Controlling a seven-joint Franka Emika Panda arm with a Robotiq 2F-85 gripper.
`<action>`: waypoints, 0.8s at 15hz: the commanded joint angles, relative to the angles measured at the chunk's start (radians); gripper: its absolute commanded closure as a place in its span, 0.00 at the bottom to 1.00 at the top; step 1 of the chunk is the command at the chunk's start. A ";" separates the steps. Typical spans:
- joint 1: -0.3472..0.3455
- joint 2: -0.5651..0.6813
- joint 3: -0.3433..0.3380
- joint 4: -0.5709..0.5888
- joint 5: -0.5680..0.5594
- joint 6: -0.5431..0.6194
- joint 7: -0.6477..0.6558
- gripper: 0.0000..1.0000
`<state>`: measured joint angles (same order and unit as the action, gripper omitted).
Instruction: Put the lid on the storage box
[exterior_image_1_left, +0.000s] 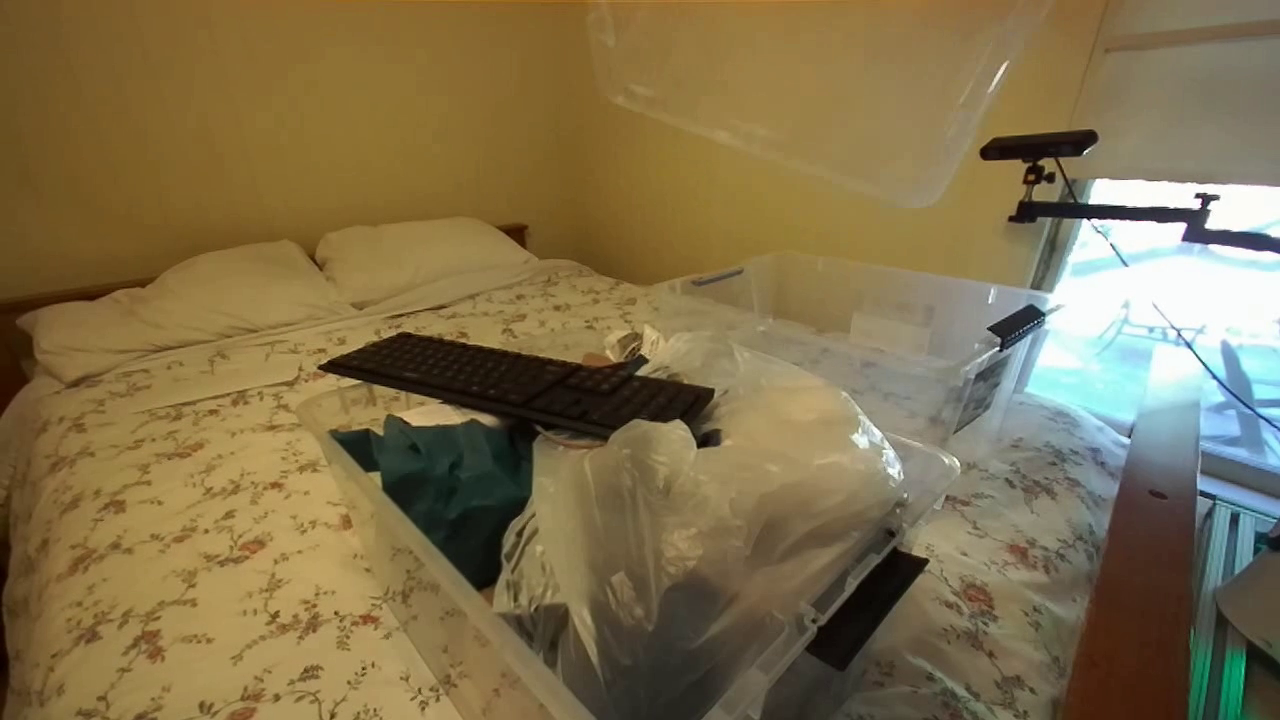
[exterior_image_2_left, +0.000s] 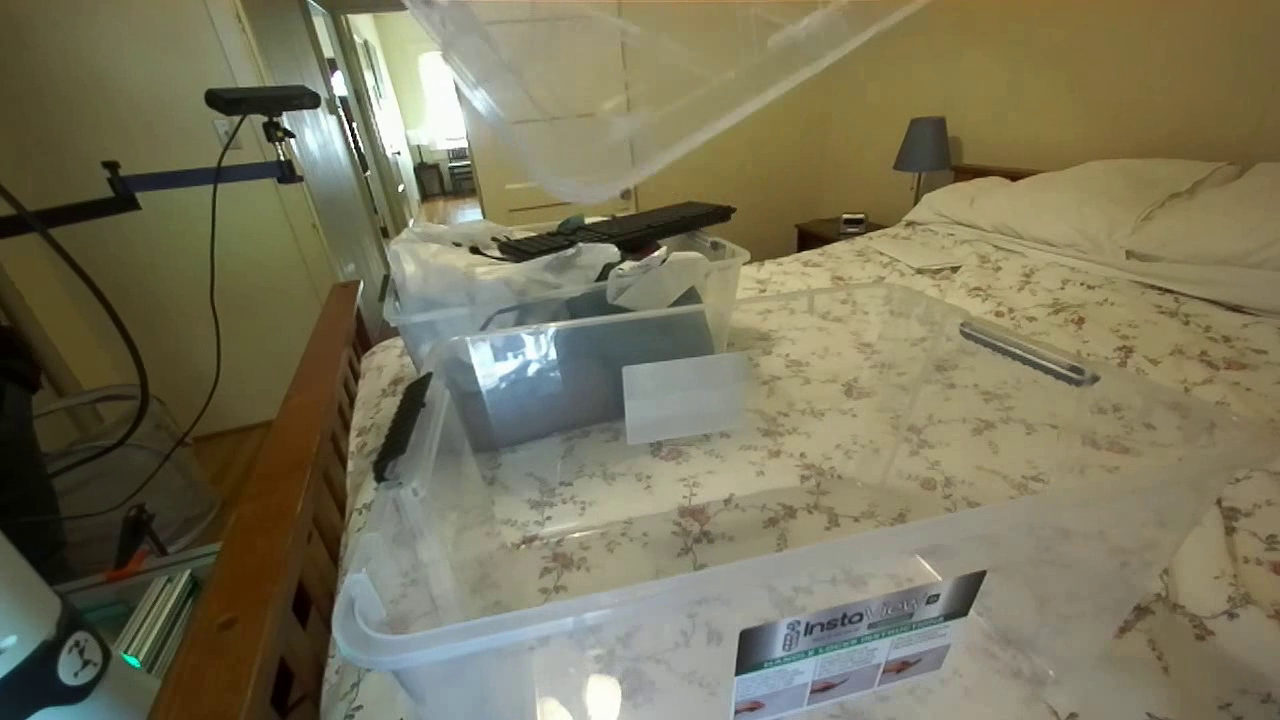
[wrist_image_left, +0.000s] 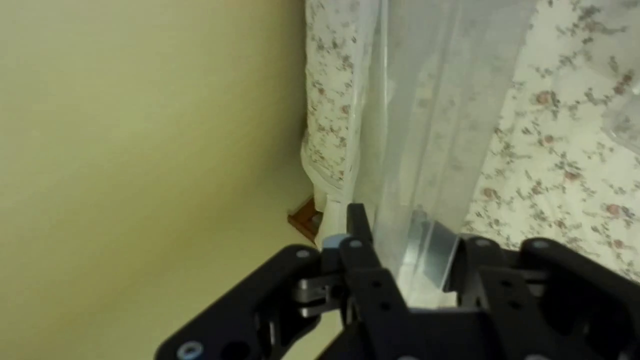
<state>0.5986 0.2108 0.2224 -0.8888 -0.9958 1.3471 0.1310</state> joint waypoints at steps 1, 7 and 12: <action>0.063 0.066 -0.023 0.181 -0.182 -0.216 -0.193 0.94; 0.106 0.197 -0.064 0.180 -0.434 -0.282 -0.220 0.94; 0.129 0.372 -0.083 0.218 -0.480 -0.308 -0.129 0.94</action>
<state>0.7058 0.4770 0.1583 -0.7692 -1.4356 1.0585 -0.0050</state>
